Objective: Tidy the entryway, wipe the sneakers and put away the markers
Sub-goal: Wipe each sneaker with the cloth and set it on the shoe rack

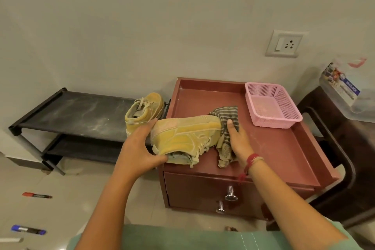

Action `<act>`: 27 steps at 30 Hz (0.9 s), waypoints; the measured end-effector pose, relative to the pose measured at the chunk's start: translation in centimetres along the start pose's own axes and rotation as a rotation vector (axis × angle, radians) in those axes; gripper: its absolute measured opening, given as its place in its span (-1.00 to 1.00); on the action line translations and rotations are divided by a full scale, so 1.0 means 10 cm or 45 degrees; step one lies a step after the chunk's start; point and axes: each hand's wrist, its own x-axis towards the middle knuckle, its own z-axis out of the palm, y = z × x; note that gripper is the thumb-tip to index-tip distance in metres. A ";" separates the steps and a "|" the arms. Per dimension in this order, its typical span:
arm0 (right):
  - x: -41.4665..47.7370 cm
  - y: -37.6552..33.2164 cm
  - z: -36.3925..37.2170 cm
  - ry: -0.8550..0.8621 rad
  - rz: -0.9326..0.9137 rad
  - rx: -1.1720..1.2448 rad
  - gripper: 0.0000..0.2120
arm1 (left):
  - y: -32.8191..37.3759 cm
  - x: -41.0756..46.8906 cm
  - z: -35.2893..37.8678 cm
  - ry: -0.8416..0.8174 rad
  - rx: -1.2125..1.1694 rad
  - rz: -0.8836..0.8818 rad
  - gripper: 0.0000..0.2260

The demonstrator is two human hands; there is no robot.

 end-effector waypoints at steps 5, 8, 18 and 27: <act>-0.20 -0.15 0.23 -0.023 -0.451 -0.352 -0.48 | 0.01 0.00 0.05 -0.072 0.032 -0.016 -0.09; -0.35 -0.20 0.47 -0.282 -0.772 -0.920 -0.49 | 0.03 0.02 0.08 -0.138 0.084 0.001 -0.06; 0.10 0.13 0.09 0.170 0.193 0.034 -0.64 | 0.02 0.03 0.03 -0.135 -0.001 -0.046 -0.07; -0.54 -0.44 0.56 -0.067 -0.721 -0.511 -0.62 | 0.06 0.02 0.03 -0.063 -0.148 -0.062 0.07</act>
